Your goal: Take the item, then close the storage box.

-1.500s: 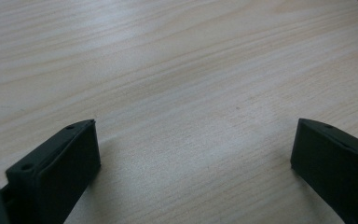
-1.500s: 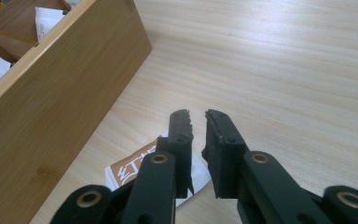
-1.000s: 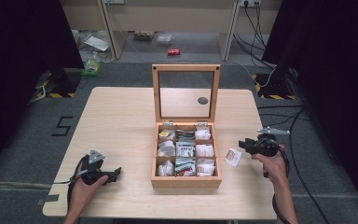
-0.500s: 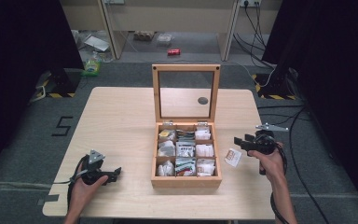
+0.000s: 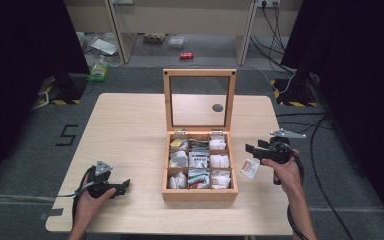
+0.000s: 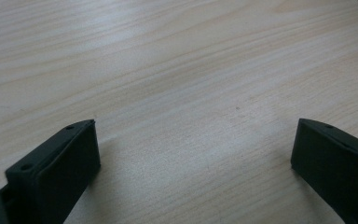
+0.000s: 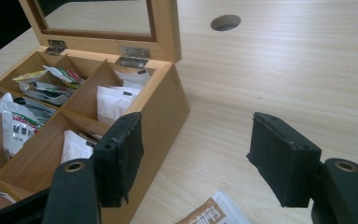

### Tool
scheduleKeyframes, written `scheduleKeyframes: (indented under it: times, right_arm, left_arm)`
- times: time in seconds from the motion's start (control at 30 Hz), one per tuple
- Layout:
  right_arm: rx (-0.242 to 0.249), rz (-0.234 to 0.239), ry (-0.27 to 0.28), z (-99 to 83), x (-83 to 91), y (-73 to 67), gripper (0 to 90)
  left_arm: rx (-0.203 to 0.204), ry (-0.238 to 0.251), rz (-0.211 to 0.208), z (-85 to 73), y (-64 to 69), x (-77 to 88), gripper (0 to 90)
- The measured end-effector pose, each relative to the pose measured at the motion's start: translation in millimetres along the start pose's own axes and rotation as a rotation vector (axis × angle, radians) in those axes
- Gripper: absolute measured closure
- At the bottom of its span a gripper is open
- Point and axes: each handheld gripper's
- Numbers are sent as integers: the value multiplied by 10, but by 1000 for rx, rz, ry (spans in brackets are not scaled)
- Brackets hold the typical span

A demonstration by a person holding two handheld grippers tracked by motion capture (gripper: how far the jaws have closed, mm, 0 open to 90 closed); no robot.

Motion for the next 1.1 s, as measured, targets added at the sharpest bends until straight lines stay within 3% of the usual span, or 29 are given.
scheduleKeyframes:
  times: [0.27,0.67,0.87,1.1]
  right_arm:
    - [27,27,-6,38,-37,-151,352]
    - [71,57,50,206,-179,-296,335]
    - [64,56,49,204,-327,-301,335]
    - [92,24,75,356,-454,-300,341]
  left_arm:
    - [-1,-1,-2,2,-1,-3,0]
    - [-1,-1,-2,2,-1,-3,0]
    - [-1,-1,-1,2,0,-3,0]
    - [-1,-1,-1,2,0,-3,0]
Point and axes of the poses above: each handheld gripper's, and its own axes: x roughly backward along the jaws, z roughly out of its top, y roughly to its right, and after that the axes turned 2 degrees about z, right-handed
